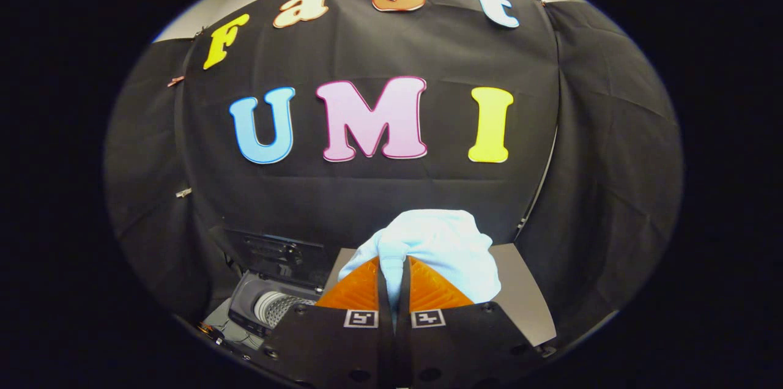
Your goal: Put the clothes into the washing machine and then close the washing machine lid.
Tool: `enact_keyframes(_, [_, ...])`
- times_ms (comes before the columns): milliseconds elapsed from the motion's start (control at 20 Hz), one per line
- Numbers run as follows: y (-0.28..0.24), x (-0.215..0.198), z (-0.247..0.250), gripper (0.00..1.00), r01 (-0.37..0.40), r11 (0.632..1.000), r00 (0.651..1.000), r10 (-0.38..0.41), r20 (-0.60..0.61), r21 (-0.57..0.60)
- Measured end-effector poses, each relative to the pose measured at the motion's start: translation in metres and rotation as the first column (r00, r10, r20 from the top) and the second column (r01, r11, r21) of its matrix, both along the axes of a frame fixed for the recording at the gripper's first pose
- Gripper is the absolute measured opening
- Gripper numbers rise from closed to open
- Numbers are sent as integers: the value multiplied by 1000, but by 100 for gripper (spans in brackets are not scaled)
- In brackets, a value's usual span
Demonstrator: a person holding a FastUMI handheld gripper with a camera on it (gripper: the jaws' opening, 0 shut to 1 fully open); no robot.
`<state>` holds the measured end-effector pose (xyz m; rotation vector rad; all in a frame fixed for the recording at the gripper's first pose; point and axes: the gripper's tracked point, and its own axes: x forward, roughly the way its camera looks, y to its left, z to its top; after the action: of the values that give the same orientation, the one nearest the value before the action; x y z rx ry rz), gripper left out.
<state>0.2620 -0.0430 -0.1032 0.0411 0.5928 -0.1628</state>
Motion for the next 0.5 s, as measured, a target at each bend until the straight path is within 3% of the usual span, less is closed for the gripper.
enact_keyframes(250, [69, 8, 31, 5, -100, 995, 994, 99, 56, 13])
enact_keyframes(500, [142, 24, 31, 5, -209, 977, 975, 206, 82, 37])
